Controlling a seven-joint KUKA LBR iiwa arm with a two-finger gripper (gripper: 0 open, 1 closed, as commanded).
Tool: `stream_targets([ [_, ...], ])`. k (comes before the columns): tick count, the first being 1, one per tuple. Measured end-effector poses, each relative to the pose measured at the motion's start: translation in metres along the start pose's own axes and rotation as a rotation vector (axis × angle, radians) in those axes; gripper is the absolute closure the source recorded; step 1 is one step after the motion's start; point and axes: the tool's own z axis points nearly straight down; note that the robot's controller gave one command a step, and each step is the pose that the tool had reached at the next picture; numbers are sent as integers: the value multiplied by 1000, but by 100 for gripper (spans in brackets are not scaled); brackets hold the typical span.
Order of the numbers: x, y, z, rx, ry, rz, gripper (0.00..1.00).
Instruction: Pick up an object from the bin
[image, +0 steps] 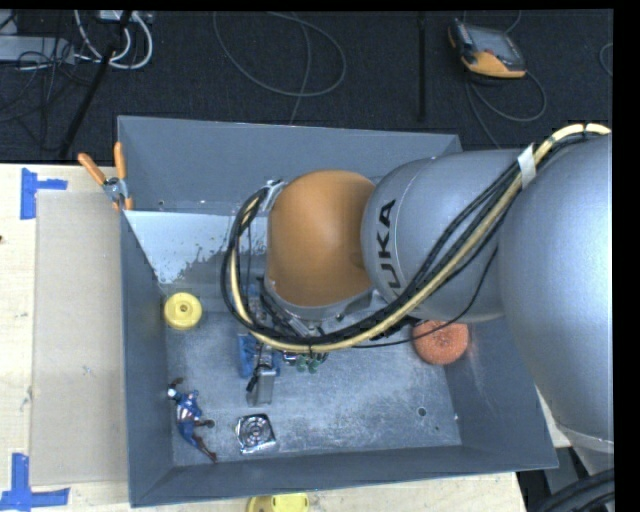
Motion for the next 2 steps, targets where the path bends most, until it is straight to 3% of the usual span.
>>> stream_targets([
  [1,0,0,-2,-1,-2,1,0],
  [2,-14,7,0,-3,-10,20,0],
])
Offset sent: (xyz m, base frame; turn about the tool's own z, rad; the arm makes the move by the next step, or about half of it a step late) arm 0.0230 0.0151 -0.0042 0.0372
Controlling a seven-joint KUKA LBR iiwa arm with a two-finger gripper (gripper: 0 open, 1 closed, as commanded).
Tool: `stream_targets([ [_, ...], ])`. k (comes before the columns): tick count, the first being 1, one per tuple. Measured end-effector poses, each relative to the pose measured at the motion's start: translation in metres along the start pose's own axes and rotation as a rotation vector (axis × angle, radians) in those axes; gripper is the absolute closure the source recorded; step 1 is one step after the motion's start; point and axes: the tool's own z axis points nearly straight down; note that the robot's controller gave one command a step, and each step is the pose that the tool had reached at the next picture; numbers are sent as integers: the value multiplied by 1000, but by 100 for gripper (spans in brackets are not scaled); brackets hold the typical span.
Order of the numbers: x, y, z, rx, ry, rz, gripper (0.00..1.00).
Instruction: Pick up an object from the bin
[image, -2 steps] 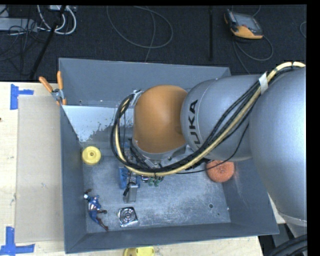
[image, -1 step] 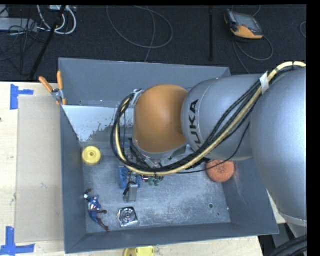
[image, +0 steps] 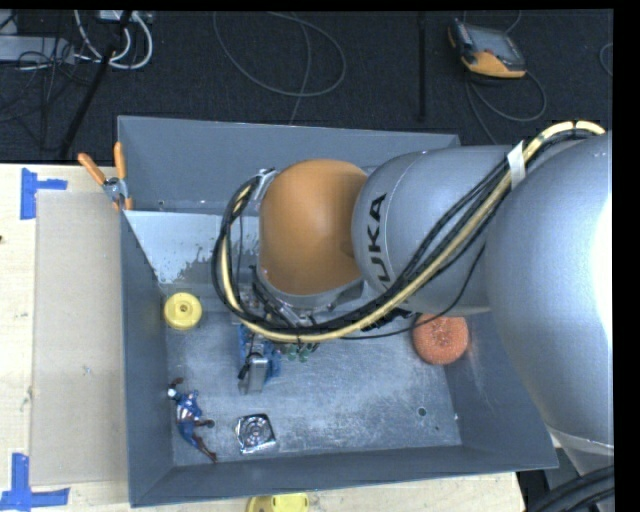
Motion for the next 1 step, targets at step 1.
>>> stream_targets([
  [1,2,-25,29,0,1,-13,0],
])
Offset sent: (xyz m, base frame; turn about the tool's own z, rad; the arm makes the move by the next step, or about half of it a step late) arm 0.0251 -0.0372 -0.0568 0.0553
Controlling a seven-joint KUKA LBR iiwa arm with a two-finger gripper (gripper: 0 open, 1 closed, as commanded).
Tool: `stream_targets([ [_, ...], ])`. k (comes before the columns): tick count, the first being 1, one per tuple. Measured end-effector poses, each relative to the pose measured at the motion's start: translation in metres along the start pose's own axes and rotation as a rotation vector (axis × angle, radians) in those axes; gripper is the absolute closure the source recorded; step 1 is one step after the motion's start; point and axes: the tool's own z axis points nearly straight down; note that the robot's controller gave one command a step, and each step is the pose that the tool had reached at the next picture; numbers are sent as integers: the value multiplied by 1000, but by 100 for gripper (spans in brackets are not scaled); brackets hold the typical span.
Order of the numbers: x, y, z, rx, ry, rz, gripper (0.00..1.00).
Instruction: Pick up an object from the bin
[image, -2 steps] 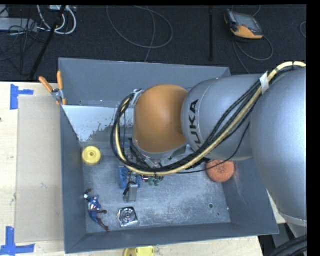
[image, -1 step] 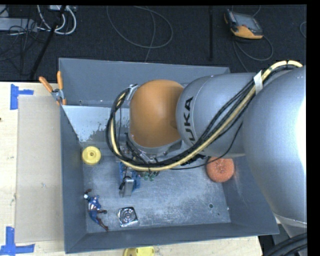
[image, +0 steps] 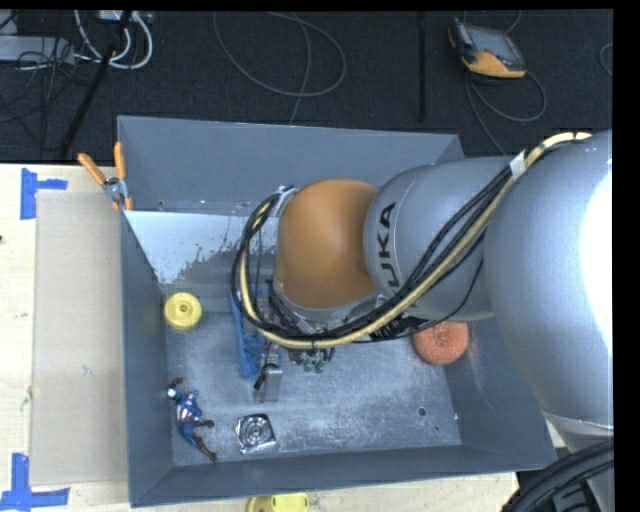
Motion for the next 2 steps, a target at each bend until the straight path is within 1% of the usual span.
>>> stream_targets([
  [1,-22,-12,23,0,0,56,0],
  [2,-25,-12,27,0,-1,67,0],
])
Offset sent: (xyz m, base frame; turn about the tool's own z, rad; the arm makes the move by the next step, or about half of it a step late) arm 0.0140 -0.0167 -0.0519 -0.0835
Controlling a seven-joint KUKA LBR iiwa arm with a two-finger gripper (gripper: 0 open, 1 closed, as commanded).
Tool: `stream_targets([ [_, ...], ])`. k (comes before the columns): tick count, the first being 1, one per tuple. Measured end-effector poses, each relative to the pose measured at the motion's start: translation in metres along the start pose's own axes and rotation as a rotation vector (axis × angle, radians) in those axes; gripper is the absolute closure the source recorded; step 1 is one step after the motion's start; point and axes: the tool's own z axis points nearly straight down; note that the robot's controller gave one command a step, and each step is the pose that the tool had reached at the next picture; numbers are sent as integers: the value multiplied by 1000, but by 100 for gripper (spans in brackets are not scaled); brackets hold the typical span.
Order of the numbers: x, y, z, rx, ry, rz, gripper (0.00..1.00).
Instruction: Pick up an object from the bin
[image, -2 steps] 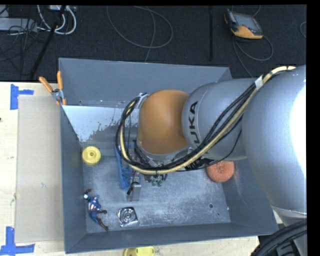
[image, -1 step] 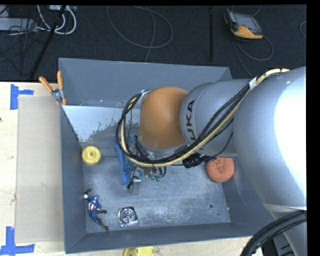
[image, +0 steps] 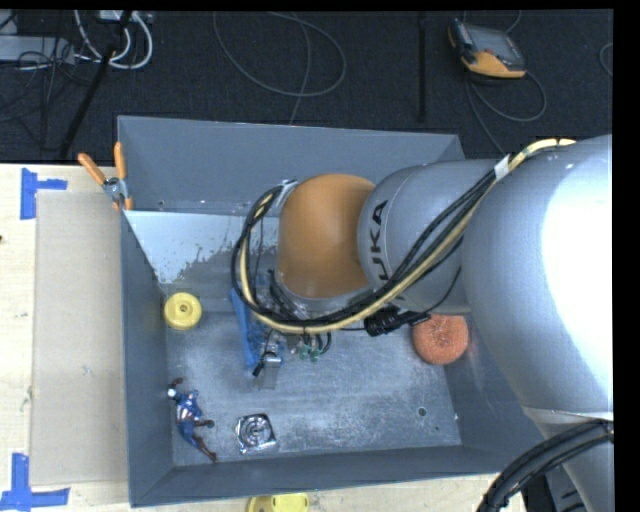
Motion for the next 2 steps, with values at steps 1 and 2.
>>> stream_targets([
  [1,19,46,22,1,2,6,100],
  [2,18,45,22,1,2,8,0],
])
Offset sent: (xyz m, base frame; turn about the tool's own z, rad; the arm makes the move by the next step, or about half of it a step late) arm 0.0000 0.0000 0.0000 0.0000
